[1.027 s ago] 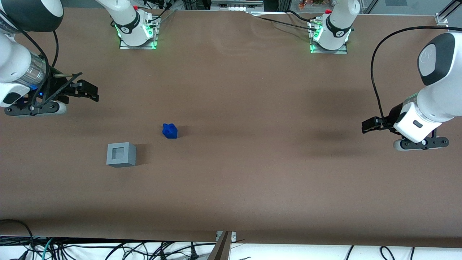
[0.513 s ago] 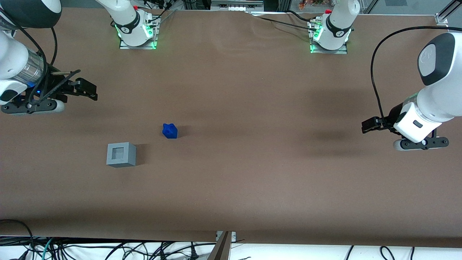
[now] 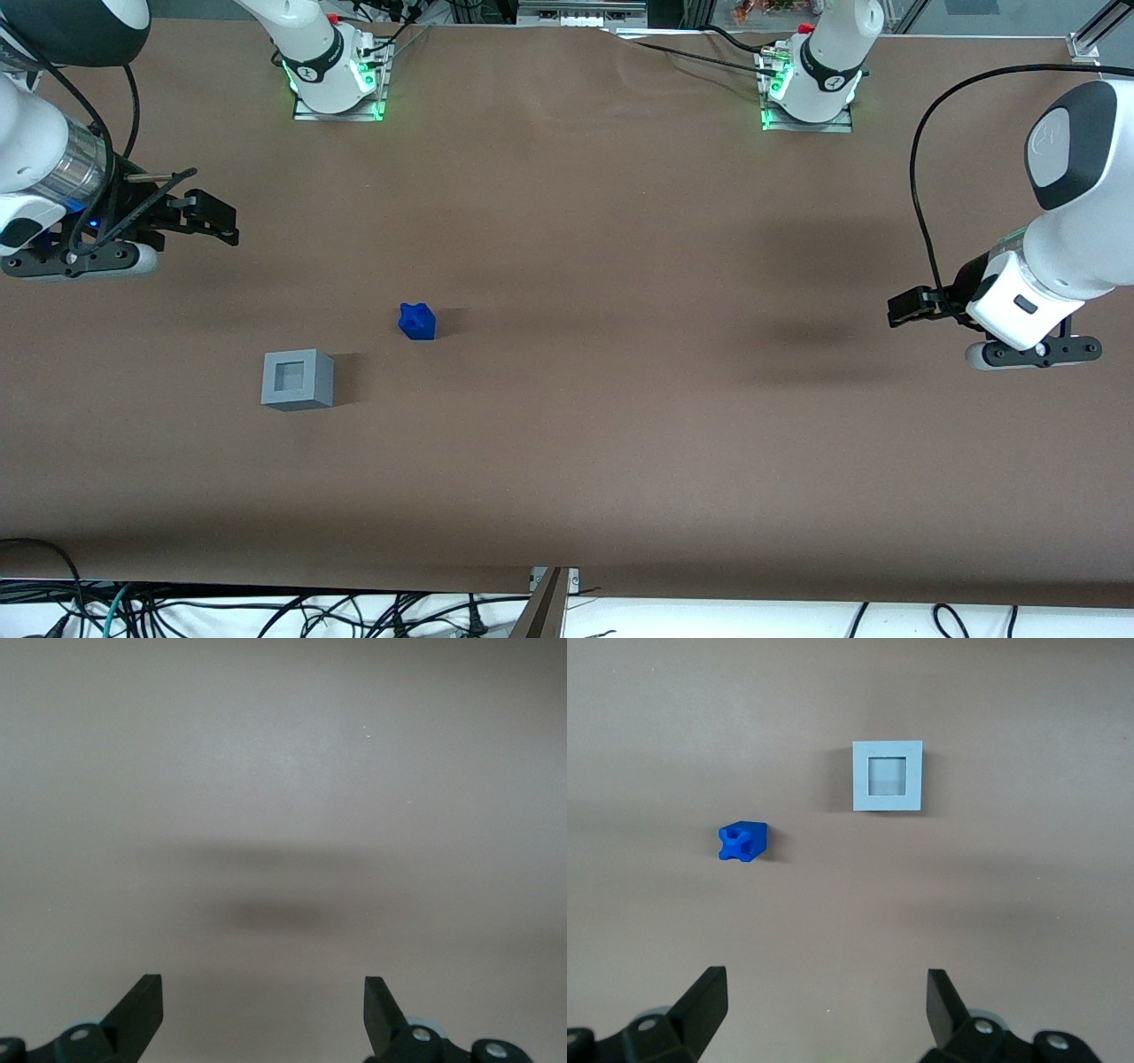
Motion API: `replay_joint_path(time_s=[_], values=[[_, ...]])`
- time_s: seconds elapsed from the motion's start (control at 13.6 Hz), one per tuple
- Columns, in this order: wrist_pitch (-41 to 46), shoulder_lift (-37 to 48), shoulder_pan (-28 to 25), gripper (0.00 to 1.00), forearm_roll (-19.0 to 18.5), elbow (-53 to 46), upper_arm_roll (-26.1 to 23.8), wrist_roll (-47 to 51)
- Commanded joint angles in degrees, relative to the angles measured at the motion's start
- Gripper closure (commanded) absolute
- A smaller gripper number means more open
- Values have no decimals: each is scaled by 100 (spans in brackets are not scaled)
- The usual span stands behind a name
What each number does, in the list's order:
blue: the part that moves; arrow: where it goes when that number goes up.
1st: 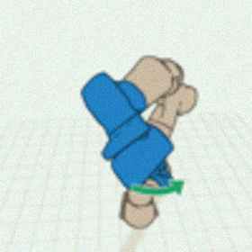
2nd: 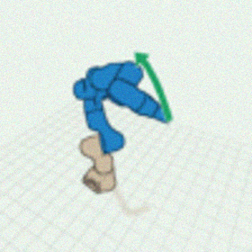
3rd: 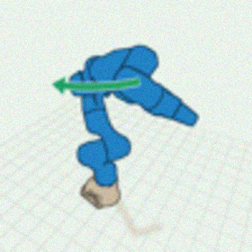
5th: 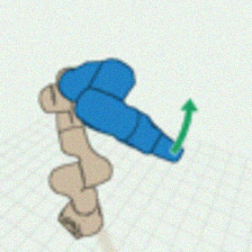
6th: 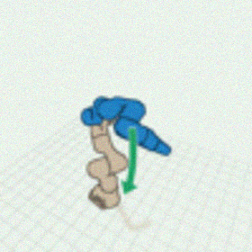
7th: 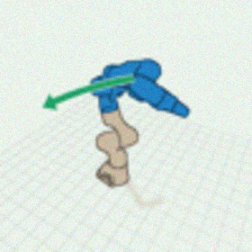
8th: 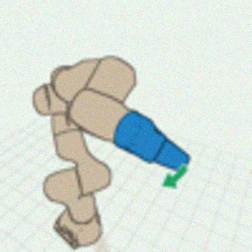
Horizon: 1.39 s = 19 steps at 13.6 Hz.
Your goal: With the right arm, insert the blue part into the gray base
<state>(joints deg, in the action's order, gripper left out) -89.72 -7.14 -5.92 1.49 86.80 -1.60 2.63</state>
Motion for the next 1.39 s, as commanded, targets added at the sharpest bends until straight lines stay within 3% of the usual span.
replay_joint_path(time_s=[0.0, 1.32], values=[[103, 90, 82, 1, -8, -5, -77, -140], [-10, 37, 82, 1, 18, 187, -86, -35]])
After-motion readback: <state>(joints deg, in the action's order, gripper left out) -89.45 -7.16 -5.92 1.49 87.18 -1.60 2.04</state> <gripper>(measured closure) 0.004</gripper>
